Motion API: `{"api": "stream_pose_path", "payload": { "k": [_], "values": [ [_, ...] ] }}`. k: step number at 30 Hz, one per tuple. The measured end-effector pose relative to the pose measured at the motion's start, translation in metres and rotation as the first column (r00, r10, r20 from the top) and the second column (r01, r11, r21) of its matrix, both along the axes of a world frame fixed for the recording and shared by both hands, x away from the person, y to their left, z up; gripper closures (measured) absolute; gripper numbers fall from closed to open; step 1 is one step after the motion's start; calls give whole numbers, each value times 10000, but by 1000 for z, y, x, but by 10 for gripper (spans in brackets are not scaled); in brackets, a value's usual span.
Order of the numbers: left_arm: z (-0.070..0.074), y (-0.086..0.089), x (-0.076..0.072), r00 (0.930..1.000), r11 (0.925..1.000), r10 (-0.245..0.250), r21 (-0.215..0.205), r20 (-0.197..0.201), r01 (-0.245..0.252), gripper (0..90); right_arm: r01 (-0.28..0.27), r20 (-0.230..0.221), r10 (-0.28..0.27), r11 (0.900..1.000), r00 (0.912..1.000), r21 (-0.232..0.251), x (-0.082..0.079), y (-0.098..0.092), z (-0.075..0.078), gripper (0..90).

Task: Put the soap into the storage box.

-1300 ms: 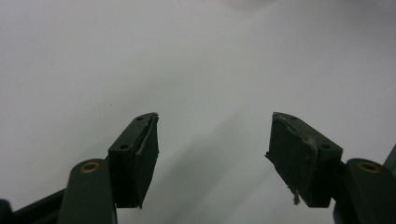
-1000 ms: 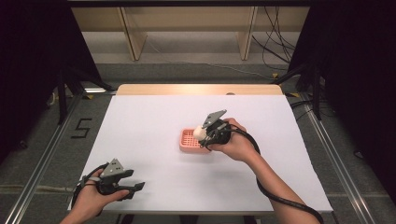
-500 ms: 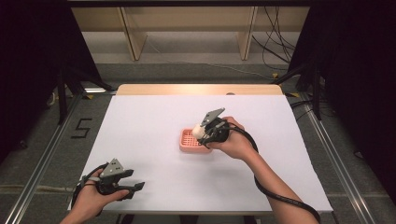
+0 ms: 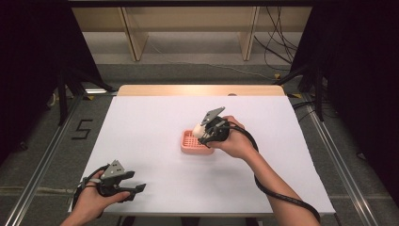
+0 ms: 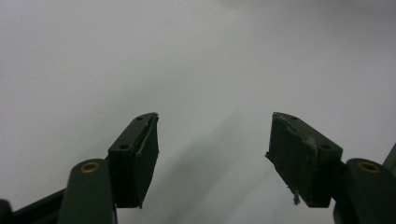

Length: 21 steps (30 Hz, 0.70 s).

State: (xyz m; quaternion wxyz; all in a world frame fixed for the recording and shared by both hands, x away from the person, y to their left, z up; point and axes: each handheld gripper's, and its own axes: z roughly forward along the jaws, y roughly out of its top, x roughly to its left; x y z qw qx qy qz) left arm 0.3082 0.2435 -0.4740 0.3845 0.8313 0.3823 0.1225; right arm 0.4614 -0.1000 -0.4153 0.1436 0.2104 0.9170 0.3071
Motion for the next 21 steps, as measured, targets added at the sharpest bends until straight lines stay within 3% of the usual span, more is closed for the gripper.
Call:
{"api": "stream_pose_path", "payload": {
  "k": [21],
  "values": [
    [0,0,0,10000,10000,13,71,42,-13,327,35,-66,-35,10000,10000,61,6,7,-3,506]
  ]
}}
